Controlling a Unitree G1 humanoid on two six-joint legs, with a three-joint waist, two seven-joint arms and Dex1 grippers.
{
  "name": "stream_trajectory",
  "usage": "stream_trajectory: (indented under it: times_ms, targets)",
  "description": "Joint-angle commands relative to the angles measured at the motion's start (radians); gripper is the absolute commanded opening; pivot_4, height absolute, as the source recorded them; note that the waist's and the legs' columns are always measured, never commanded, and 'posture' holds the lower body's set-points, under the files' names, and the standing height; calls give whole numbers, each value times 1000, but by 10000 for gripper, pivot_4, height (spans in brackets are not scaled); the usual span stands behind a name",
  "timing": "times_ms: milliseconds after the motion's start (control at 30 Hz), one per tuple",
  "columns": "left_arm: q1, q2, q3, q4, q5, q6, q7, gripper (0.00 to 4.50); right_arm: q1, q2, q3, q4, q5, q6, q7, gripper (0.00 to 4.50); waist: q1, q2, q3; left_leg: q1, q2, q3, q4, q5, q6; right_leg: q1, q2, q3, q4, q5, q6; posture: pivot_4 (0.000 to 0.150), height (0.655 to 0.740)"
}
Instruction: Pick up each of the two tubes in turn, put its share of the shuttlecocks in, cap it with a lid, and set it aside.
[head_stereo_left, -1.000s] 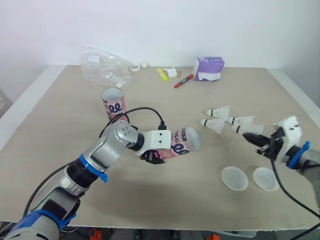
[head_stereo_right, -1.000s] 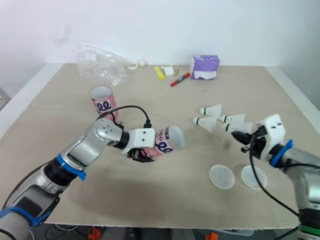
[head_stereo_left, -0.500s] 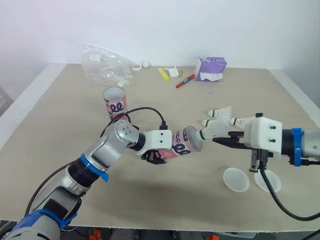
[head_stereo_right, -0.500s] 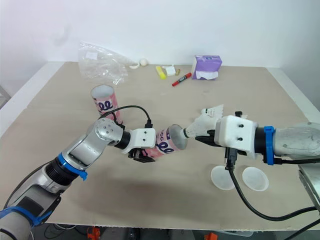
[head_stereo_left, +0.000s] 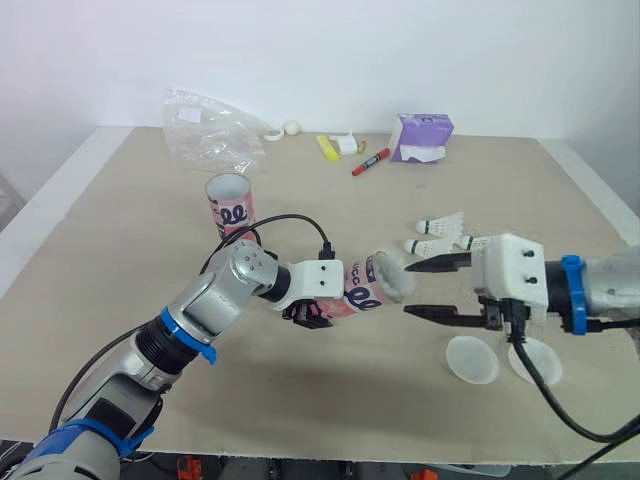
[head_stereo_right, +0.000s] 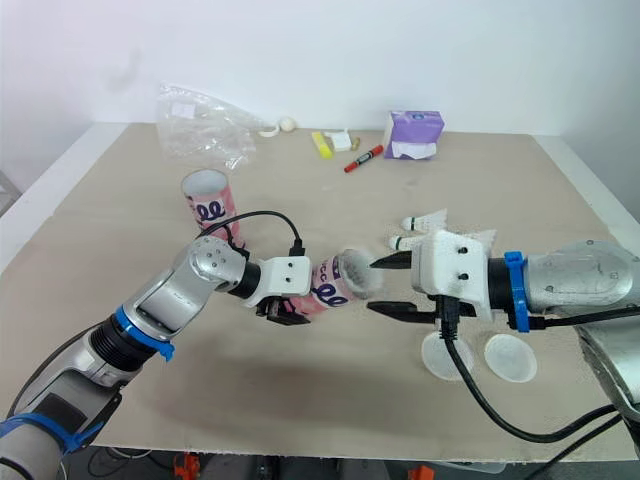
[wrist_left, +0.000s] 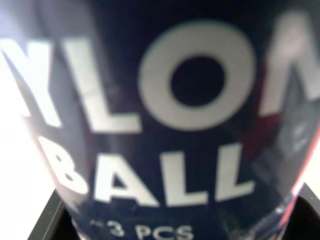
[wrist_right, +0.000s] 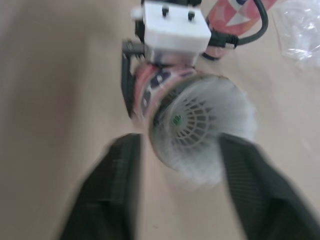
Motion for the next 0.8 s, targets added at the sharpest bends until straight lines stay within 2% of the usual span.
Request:
stream_trajectory:
  times_ms: [33,133,233,300,333,567,800]
  targets:
    - [24,3,-41,31,21,17,7,28594,-25,-24,-84,-7,88,89,-23,44829,0,0,0,0,0,0,0,0,0,0,0,0,0,0,0,1500,7400]
    - [19,-1,-43,39,23,8,6,28594,-40,-36,-119,57,124,159,-35,44829,0,0,0,0,0,-1,0,0,0,0,-1,-1,0,0,-1,1500,7400]
    - [15,-5,-45,47,25,0,7,28594,-77,-1,-78,101,105,147,-68,44829,0,0,0,0,0,-1,0,0,0,0,-2,-2,0,0,-1,1500,7400]
    - [14,-9,-47,50,27,-3,8,28594,-98,13,-26,113,71,134,-85,39664,0,0,0,0,0,-1,0,0,0,0,-2,-3,0,0,-1,1500,7400]
    - [13,-11,-47,51,27,-3,9,28594,-107,16,8,111,47,126,-89,36167,1,0,0,0,0,-1,0,0,0,0,-2,-3,0,0,-1,1500,7400]
    - [13,-15,-43,51,30,0,12,28594,-238,87,199,81,9,183,-136,318,3,0,0,-1,-1,-1,0,0,0,0,-4,-8,0,0,-1,1500,7400]
    - [13,-19,-41,54,28,3,14,28594,-360,122,430,121,-148,157,-93,318,4,0,0,-2,-2,-3,0,0,0,0,-6,-12,-1,0,-1,1500,7400]
